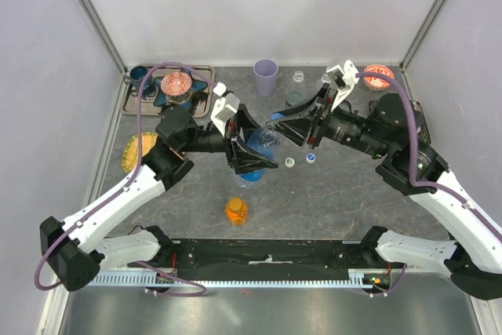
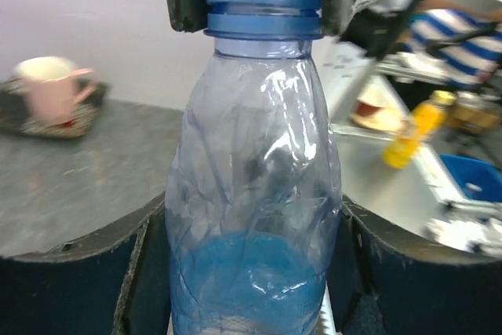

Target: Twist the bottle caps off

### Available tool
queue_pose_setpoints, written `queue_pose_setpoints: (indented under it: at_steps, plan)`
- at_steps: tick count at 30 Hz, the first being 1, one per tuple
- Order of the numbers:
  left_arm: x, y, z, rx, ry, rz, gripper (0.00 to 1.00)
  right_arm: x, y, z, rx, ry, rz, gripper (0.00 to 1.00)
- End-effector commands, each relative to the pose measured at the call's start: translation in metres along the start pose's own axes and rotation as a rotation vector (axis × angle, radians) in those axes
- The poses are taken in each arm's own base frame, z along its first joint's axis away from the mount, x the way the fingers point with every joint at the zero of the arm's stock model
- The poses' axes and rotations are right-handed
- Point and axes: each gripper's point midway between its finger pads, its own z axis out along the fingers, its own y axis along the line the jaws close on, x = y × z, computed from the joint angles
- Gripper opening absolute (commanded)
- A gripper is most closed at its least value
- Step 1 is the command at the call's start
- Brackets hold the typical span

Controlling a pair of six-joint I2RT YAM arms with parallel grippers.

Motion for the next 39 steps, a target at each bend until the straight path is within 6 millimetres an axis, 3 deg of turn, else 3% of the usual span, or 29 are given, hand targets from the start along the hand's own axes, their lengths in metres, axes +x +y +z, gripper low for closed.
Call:
queue_pose_setpoints:
  at_steps: [1, 2, 4, 8, 14, 20, 21, 28, 30, 31, 39]
  plan:
    - [-0.037, -0.094, -0.020, 0.498, 0.029, -0.013, 0.23, -0.008, 0.046, -0.013, -0.296, -0.021, -0.204, 0.00]
    - [-0.033, -0.091, -0.017, 0.523, 0.051, -0.045, 0.24, -0.004, 0.061, -0.019, -0.393, 0.000, -0.217, 0.00]
    - [-0.038, -0.104, -0.024, 0.594, 0.067, -0.052, 0.25, 0.001, 0.072, -0.023, -0.469, 0.022, -0.241, 0.00]
    - [-0.039, -0.107, -0.026, 0.651, 0.067, -0.071, 0.25, 0.021, 0.097, -0.042, -0.688, 0.087, -0.285, 0.00]
    - [-0.036, -0.102, -0.022, 0.669, 0.083, -0.118, 0.27, 0.047, 0.102, -0.052, -0.809, 0.145, -0.298, 0.00]
    - [-0.030, -0.096, -0.019, 0.663, 0.110, -0.140, 0.27, 0.047, 0.098, -0.051, -0.777, 0.140, -0.302, 0.00]
    - [-0.029, -0.095, -0.019, 0.661, 0.113, -0.136, 0.27, 0.044, 0.096, -0.048, -0.752, 0.133, -0.300, 0.04]
    - [-0.017, -0.080, -0.012, 0.579, 0.154, -0.160, 0.26, -0.005, 0.071, -0.034, -0.439, -0.003, -0.262, 0.69]
    - [-0.023, -0.078, -0.010, 0.549, 0.112, -0.023, 0.26, -0.025, 0.065, -0.036, -0.356, -0.058, -0.259, 0.78]
    - [-0.013, -0.073, -0.010, 0.510, 0.159, -0.112, 0.26, -0.032, 0.064, -0.037, -0.332, -0.074, -0.253, 0.85]
    - [-0.017, -0.055, -0.003, 0.365, 0.124, -0.034, 0.27, -0.074, 0.051, -0.036, -0.172, -0.173, -0.211, 0.98]
